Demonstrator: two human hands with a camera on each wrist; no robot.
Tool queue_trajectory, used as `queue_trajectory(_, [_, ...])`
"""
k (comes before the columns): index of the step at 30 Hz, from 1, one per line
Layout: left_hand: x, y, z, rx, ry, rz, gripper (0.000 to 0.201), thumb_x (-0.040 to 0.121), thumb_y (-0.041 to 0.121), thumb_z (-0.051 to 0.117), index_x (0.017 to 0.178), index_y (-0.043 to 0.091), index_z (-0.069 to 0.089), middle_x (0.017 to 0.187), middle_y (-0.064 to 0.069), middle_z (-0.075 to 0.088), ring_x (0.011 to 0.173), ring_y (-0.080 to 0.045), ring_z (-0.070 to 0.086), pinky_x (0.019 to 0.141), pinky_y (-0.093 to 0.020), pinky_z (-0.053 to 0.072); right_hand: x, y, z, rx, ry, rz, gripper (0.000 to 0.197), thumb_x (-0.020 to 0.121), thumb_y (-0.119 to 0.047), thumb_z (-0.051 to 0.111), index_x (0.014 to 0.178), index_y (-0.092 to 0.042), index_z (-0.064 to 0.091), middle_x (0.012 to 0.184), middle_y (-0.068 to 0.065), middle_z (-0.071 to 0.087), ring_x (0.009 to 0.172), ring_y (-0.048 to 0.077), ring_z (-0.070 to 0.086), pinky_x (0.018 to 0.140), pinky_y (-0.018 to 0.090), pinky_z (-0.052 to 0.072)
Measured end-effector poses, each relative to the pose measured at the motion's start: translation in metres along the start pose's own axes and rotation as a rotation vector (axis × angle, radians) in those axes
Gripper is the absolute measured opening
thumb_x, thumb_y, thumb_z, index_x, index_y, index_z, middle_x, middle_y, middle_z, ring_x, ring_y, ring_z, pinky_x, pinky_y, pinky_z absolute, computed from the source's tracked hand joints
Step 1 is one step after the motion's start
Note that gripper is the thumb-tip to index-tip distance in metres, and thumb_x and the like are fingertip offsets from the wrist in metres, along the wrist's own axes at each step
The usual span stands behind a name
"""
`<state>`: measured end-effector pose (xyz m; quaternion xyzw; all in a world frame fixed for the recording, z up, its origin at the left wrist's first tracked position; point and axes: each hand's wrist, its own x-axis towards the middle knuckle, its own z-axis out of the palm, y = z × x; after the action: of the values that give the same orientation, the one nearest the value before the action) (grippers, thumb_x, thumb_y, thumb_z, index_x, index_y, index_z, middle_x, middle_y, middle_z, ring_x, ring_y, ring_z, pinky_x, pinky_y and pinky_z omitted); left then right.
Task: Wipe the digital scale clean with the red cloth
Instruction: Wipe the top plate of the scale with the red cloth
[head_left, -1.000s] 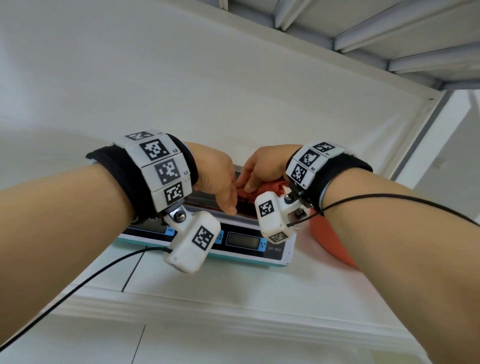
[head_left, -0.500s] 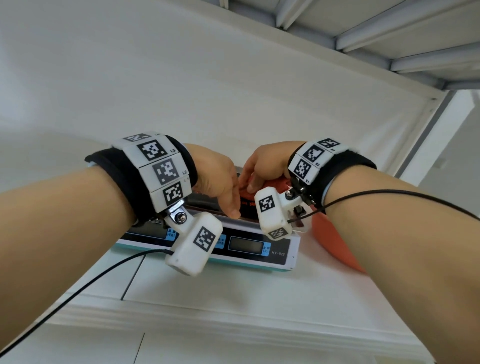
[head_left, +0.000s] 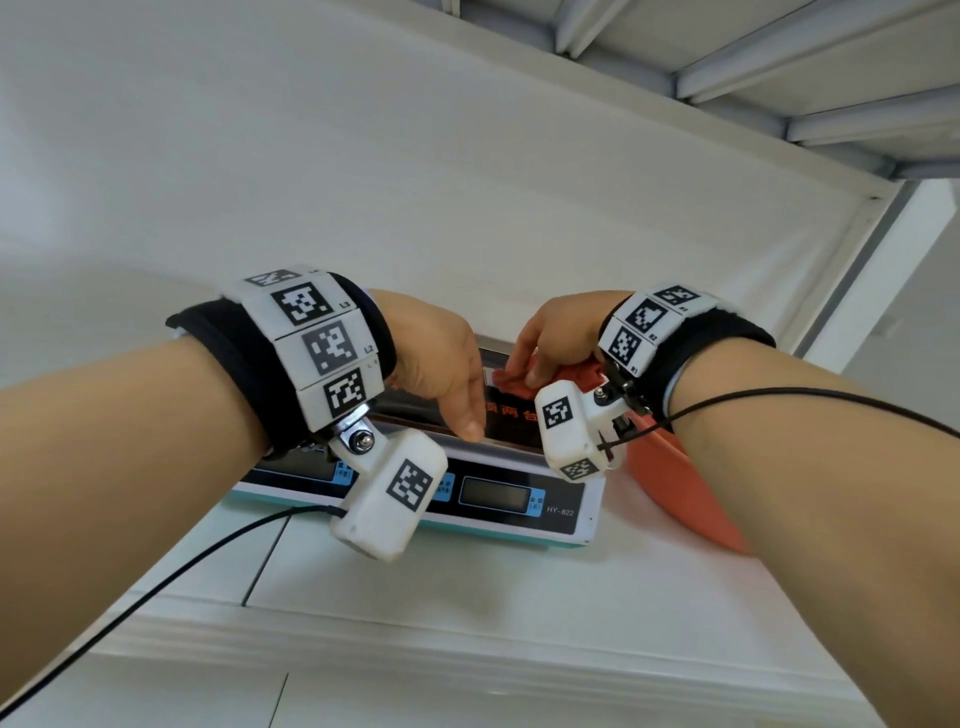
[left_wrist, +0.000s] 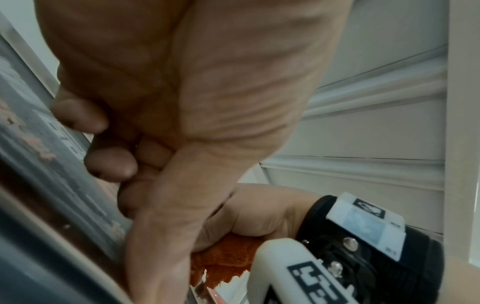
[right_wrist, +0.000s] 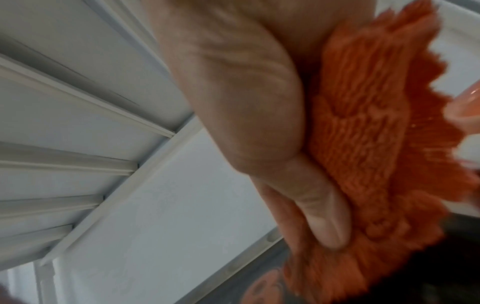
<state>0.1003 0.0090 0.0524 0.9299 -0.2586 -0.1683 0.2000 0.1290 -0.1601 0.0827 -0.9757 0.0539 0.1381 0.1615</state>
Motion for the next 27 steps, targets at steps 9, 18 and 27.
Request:
queue_trajectory(9, [-0.005,0.007,0.000,-0.019,0.034,0.015,0.009,0.074,0.020,0.080,0.077,0.028,0.078,0.103,0.011,0.069,0.108,-0.012,0.054,0.104,-0.037,0.036,0.007,0.008,-0.009,0.049,0.141,-0.024,0.025,0.088,0.004,0.064,0.104,-0.012,0.074,0.053,-0.010,0.070,0.045,0.005,0.066,0.040,0.016,0.047])
queue_trajectory(18, [-0.006,0.010,0.004,-0.018,0.042,0.024,0.009,0.070,0.026,0.082,0.076,0.027,0.075,0.090,0.012,0.069,0.101,-0.010,0.056,0.103,-0.036,0.040,-0.009,0.008,-0.006,-0.036,-0.069,-0.006,0.018,0.085,-0.002,0.069,0.097,-0.015,0.076,0.066,-0.006,0.074,0.052,0.006,0.068,0.048,0.018,0.051])
queue_trajectory(27, [-0.005,0.010,0.005,-0.031,0.061,0.019,0.009,0.068,0.026,0.084,0.071,0.027,0.075,0.086,0.014,0.070,0.100,-0.010,0.057,0.105,-0.039,0.038,0.001,0.013,-0.010,0.068,0.123,-0.019,0.022,0.086,0.000,0.068,0.098,-0.017,0.076,0.065,-0.007,0.073,0.049,0.007,0.066,0.044,0.019,0.051])
